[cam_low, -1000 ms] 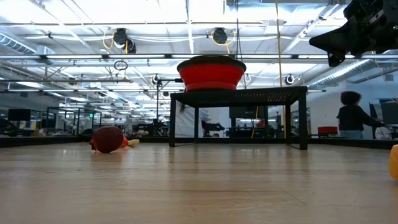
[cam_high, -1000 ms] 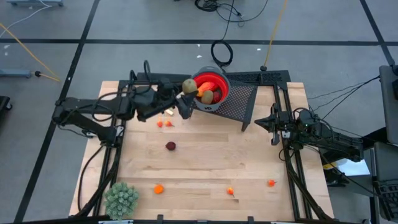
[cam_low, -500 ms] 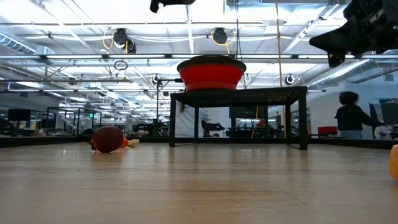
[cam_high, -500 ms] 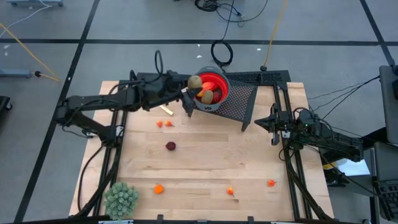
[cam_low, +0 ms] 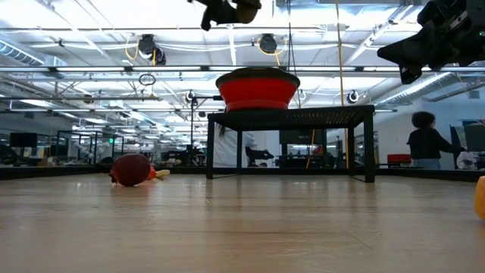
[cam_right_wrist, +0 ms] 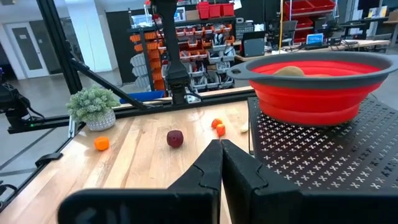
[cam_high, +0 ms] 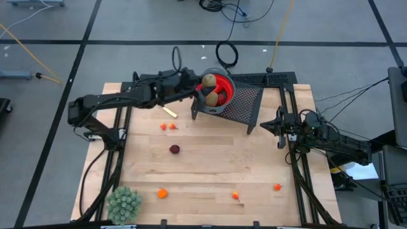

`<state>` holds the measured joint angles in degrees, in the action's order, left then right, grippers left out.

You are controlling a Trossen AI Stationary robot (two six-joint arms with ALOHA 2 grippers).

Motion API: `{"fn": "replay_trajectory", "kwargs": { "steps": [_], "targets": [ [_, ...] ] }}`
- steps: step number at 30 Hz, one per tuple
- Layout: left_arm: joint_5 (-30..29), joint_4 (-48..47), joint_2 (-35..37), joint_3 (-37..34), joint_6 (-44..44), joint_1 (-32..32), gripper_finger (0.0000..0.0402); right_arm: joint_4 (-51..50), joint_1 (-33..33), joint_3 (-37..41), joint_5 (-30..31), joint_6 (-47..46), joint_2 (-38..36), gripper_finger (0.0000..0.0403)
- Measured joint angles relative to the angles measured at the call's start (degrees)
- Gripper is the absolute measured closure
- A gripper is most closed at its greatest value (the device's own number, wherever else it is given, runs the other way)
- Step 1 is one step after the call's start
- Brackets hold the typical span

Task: Pick & Place Fruit
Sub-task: Put the kiwi into the strainer bowl on the shelf

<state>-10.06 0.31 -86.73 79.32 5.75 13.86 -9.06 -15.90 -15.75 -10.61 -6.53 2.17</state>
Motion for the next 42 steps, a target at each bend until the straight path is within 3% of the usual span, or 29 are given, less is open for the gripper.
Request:
{"fn": "replay_trajectory", "kwargs": {
  "steps": [8, 13, 25, 42],
  "targets": [
    [0.2, -13.0, -7.6, 12.3, -4.6, 1.2, 0.019, -1.2, 0.0, 0.0, 0.0, 0.1, 0.0, 0.0403],
    [0.1, -17.0, -9.9, 15.6, -5.5, 1.5, 0.019, -1.6, 0.0, 0.0, 0.0, 2.3, 0.0, 0.0403],
    [-0.5, -25.1, -10.4, 15.9, -3.4, 3.5, 0.019, -2.5, 0.0, 0.0, 0.2, 5.7, 0.0, 0.0403],
    [-0.4, -27.8, -10.4, 15.9, -1.0, 4.9, 0.019, -2.5, 0.0, 0.0, 0.3, 5.7, 0.0, 0.0403]
  ]
}}
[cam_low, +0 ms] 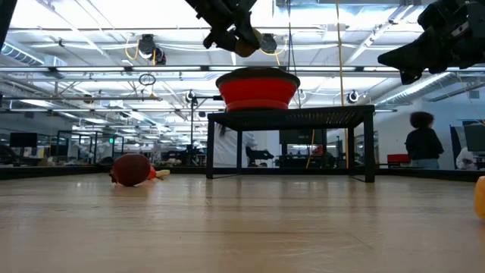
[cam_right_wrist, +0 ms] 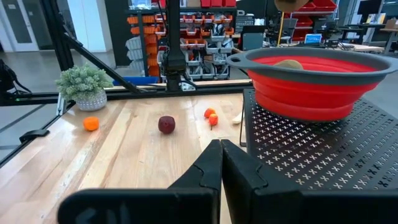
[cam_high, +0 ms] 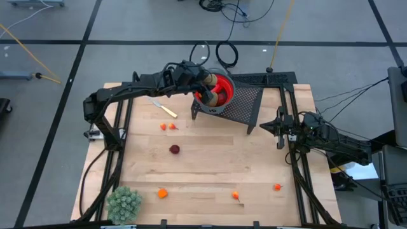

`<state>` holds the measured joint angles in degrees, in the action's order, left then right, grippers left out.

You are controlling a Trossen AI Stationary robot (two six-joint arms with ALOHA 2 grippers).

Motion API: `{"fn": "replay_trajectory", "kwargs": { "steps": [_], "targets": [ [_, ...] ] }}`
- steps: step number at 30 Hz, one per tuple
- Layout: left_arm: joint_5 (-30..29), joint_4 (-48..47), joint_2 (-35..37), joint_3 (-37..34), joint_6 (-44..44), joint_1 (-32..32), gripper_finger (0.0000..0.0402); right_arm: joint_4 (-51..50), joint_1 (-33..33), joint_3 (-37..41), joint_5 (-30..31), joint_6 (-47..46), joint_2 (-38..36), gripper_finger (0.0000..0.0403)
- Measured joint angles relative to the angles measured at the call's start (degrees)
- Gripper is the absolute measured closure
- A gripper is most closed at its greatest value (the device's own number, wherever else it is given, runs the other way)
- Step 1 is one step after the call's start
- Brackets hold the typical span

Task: Pick & Place Fruit
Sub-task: Put the kiwi into the strainer bowl on the shelf

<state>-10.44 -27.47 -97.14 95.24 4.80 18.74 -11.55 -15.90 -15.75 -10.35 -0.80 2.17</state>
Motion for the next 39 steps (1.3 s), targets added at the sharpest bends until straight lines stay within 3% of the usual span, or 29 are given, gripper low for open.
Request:
{"fn": "replay_trajectory", "kwargs": {
  "steps": [12, 23, 39],
  "targets": [
    [2.1, -4.1, -4.0, 0.0, 1.8, 0.0, 0.019, 0.0, 0.0, 0.0, -0.2, -1.7, 0.0, 0.0403],
    [2.0, -9.4, -3.5, 0.0, 4.9, 1.0, 0.019, -0.3, 0.0, 0.0, -0.2, -1.6, 0.0, 0.0403],
    [2.0, -9.3, -3.5, 0.0, 5.6, 1.8, 0.019, -0.3, 0.0, 0.0, -0.2, -1.6, 0.0, 0.0403]
  ]
}}
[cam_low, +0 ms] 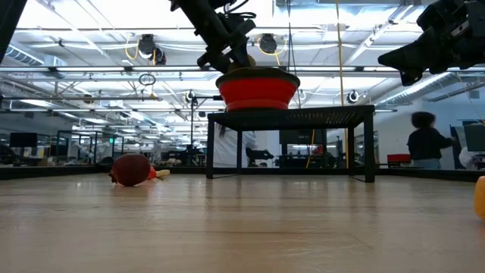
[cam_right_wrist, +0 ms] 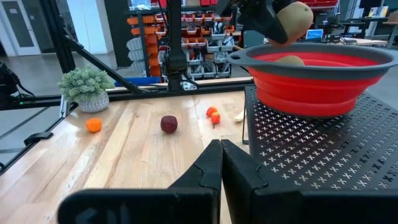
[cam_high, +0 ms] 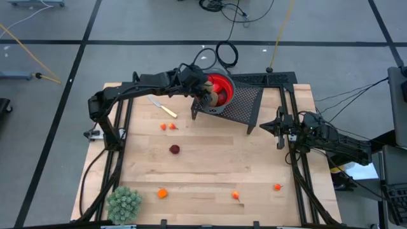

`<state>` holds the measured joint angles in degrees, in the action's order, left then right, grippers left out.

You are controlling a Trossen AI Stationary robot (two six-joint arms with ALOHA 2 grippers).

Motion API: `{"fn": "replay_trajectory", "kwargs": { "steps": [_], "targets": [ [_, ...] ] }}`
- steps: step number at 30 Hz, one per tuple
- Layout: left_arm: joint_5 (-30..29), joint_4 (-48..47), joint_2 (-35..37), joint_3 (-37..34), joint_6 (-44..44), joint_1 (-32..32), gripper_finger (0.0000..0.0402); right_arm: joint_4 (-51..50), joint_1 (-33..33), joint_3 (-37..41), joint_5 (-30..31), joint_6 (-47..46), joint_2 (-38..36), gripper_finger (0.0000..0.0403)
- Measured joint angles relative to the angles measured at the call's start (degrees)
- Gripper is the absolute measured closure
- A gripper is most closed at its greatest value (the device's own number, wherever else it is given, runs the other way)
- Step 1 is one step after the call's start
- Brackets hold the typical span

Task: Pick & Place Fruit
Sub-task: Put the kiwi into the strainer bowl on the shelf, then put the orange into the strainer bowl on the shelf

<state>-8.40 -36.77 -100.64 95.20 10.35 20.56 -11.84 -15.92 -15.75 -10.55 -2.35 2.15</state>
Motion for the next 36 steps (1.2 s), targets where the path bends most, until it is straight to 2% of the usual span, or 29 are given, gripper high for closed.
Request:
{"fn": "replay_trajectory", "kwargs": {
  "steps": [12, 25, 30, 36],
  "targets": [
    [0.0, -1.6, 0.0, 0.0, -1.1, 0.0, 0.0188, 0.0, 0.0, 0.0, 0.0, 0.0, 0.0, 0.0403],
    [0.0, -1.6, 0.0, 0.0, -1.2, 0.0, 0.0143, 0.0, 0.0, 0.0, 0.0, 0.0, 0.0, 0.0403],
    [0.0, -1.3, 0.4, 0.0, -1.2, 0.0, 0.0144, 0.0, 0.0, 0.0, 0.0, 0.0, 0.0, 0.0403],
    [-0.1, -0.1, 4.6, 0.0, -1.2, -0.9, 0.0153, 0.3, 0.0, 0.0, 0.0, 0.0, 0.0, 0.0403]
  ]
}}
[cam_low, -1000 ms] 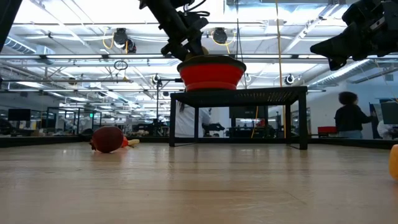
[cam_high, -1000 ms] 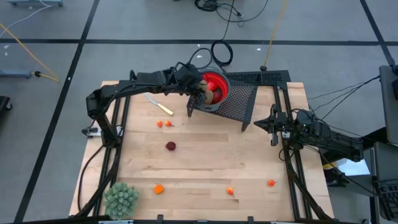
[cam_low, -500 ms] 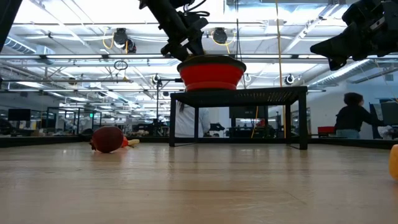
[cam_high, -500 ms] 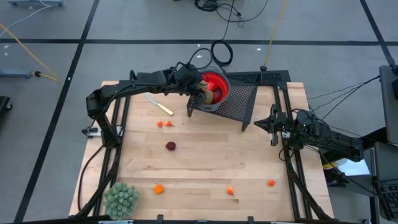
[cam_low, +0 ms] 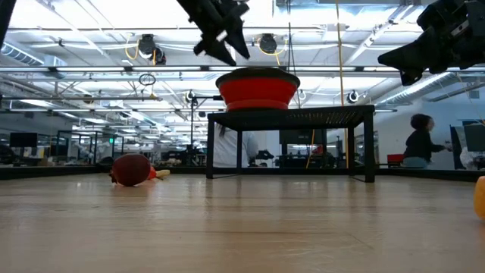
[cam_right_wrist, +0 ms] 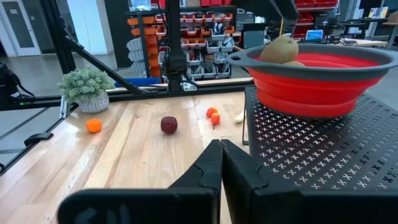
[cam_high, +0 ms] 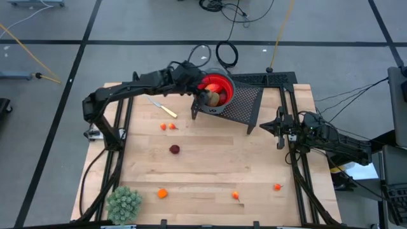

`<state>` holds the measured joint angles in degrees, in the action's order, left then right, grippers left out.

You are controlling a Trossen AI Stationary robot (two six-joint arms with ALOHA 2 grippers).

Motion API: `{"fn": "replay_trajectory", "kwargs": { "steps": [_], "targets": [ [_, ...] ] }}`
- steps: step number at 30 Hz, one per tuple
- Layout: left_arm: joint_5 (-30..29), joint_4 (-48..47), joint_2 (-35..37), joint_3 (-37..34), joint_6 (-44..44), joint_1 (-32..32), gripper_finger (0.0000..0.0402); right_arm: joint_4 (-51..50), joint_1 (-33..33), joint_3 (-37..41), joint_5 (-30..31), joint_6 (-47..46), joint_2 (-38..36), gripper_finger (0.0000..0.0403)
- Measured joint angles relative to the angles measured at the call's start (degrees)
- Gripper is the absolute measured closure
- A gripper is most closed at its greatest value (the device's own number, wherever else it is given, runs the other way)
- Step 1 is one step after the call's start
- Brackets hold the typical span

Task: Pick & Place Fruit
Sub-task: Put the orange into the strainer bowl on the shelf

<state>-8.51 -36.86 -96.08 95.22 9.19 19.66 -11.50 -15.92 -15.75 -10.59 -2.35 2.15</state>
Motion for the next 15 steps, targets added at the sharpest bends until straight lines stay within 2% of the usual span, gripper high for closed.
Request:
{"fn": "replay_trajectory", "kwargs": {
  "steps": [8, 15],
  "targets": [
    [-0.1, -0.6, 6.4, 0.0, 3.0, -4.8, 0.0178, 0.1, 0.0, 0.0, 0.0, 0.0, 0.0, 0.0403],
    [-0.5, -1.2, 9.1, 0.0, 7.7, -11.7, 0.0223, 0.1, 0.0, 0.0, 0.0, 0.0, 0.0, 0.0403]
  ]
}}
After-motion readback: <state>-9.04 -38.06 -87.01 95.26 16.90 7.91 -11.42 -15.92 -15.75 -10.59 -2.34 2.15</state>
